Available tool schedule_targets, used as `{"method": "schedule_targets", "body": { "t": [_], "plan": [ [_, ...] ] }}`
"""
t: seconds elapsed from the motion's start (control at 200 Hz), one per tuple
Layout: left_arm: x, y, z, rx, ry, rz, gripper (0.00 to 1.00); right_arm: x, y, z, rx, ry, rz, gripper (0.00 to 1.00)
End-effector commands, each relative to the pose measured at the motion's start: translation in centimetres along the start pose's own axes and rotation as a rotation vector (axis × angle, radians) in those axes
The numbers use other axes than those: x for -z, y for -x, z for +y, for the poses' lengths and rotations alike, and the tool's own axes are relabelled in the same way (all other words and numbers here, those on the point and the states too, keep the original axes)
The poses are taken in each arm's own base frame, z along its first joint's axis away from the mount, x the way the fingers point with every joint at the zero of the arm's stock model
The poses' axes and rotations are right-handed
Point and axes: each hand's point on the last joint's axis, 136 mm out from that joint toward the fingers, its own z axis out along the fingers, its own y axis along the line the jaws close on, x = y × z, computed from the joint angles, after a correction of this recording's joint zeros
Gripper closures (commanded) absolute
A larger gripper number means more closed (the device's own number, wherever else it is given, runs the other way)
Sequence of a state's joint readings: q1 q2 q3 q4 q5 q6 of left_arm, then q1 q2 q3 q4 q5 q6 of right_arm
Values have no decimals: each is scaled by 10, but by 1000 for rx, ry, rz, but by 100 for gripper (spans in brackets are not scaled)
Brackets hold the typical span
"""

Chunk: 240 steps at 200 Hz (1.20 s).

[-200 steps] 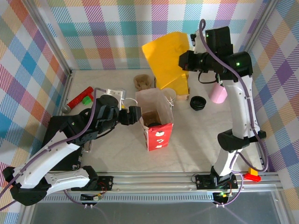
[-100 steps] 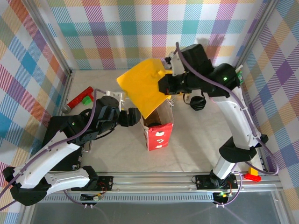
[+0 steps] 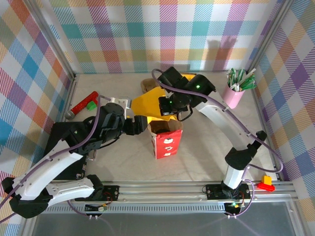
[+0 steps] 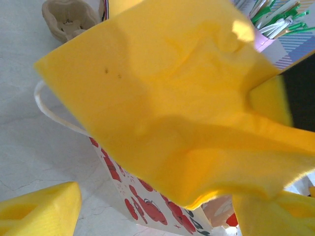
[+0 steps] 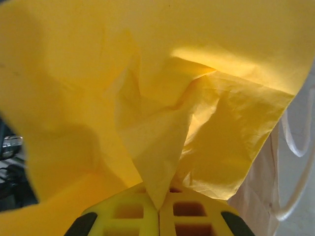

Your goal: Pack the takeout coffee

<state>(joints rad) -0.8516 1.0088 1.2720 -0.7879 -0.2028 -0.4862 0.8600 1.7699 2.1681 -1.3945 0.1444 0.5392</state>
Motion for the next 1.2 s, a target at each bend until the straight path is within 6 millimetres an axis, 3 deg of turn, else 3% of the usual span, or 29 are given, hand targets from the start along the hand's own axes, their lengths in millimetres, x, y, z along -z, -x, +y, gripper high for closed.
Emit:
{"method": "schedule_targets", "body": {
  "t": [0.0,0.565,0.875,1.075,1.195],
  "plan": [
    [7,0,10,11,26,-14,20,-11,-4,-10,-8,-83,15,99],
    [12,-3,17,1,47,-18,20,-72,-39,-32,46,-293,217,100],
    [14,-7,22,-5,52,-21,20,-83,-39,-38,71,-368,213,96],
    [17,-10,26,-4,59,-20,20,-86,-39,-37,80,-380,216,81],
    [19,-10,26,-2,55,-30,19,-71,-31,-28,80,-341,186,66]
  ]
}}
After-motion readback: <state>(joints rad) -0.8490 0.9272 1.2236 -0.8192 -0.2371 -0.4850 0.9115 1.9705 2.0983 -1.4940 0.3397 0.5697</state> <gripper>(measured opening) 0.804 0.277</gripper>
